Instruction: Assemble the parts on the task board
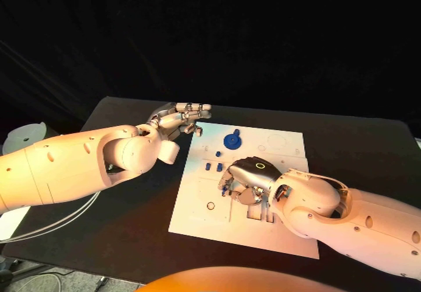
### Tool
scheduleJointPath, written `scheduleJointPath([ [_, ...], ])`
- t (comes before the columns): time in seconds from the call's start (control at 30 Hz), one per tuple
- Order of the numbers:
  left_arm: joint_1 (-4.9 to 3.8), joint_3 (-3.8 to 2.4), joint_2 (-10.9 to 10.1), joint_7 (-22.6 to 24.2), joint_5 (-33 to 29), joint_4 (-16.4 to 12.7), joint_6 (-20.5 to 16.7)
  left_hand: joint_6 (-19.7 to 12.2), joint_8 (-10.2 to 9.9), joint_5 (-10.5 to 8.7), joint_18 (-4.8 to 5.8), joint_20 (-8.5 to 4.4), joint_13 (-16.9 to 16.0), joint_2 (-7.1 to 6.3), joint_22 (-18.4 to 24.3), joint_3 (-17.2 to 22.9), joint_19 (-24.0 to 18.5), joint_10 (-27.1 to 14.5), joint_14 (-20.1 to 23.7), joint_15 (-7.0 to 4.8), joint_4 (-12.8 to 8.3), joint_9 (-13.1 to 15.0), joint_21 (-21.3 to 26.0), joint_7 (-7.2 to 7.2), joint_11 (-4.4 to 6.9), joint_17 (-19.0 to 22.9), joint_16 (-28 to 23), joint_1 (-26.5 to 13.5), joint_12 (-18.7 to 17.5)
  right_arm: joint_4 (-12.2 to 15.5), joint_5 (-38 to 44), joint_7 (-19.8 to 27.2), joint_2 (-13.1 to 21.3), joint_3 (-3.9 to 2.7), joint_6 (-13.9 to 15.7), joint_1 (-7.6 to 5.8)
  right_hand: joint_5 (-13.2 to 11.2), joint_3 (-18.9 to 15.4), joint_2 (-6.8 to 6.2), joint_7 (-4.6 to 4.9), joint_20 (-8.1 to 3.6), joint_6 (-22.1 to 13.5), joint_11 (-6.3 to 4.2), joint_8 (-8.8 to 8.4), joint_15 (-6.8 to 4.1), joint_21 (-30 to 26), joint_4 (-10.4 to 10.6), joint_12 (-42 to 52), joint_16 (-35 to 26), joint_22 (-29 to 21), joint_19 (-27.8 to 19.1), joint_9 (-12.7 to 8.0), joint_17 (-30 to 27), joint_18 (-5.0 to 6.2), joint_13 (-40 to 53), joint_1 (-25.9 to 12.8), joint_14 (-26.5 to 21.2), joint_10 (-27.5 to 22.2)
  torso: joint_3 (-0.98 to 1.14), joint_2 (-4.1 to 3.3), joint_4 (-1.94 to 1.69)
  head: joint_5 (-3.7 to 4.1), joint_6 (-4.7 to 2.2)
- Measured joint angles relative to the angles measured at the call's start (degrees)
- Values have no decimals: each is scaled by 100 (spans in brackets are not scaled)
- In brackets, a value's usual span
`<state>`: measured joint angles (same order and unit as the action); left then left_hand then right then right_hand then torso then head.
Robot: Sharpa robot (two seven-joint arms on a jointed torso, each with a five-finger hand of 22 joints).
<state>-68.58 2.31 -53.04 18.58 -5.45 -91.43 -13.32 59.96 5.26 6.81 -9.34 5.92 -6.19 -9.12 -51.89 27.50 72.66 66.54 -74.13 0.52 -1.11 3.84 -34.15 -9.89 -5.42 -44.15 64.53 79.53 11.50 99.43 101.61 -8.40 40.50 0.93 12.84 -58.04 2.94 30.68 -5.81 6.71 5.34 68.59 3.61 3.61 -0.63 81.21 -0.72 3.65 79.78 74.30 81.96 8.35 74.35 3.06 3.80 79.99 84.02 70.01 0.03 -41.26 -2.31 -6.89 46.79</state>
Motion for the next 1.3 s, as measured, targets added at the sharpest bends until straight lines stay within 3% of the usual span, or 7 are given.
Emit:
scheduleJointPath([
  [0.97,0,0,-11,-15,0,-11,31,0,0,0,0,0,2,0,10,-15,0,-19,0,0,15,0,0,0,-19,17,0,0,27,-85,173,-74,-110,28,-253,5,-23,-1,-1,-1,0,-19,11,13,0,0,1,-6,0,-8,0,7,-1,0,1,0,0,-10,-1,1,-3,-8,50],
  [1.07,0,0,-12,-18,0,-13,35,0,0,0,0,0,0,0,14,-25,0,-19,0,0,4,0,22,0,-19,22,0,0,27,-88,208,-106,-125,32,-285,6,-29,-1,-54,7,0,-28,12,12,0,0,1,-6,0,-19,0,12,-1,0,6,-54,0,-9,-1,1,-3,-8,54],
  [1.17,0,0,-14,-21,-1,-14,38,0,0,0,0,0,-4,0,17,-31,0,-19,0,0,-2,0,33,0,-19,26,0,0,27,-89,241,-141,-137,32,-305,3,-27,-45,-141,70,12,-132,76,14,0,0,44,-1,0,-28,12,19,-12,0,-2,-145,0,-72,-1,2,-3,-9,59],
  [1.3,0,0,-19,-27,-1,-16,40,0,0,0,0,0,-4,0,17,-31,0,-19,0,0,-2,0,33,0,-19,25,0,0,27,-102,279,-190,-145,48,-323,6,-5,-125,-238,123,75,-392,131,6,74,0,89,-1,0,-85,-32,-57,-45,0,-28,-301,-10,-343,-2,3,-2,-9,61],
])
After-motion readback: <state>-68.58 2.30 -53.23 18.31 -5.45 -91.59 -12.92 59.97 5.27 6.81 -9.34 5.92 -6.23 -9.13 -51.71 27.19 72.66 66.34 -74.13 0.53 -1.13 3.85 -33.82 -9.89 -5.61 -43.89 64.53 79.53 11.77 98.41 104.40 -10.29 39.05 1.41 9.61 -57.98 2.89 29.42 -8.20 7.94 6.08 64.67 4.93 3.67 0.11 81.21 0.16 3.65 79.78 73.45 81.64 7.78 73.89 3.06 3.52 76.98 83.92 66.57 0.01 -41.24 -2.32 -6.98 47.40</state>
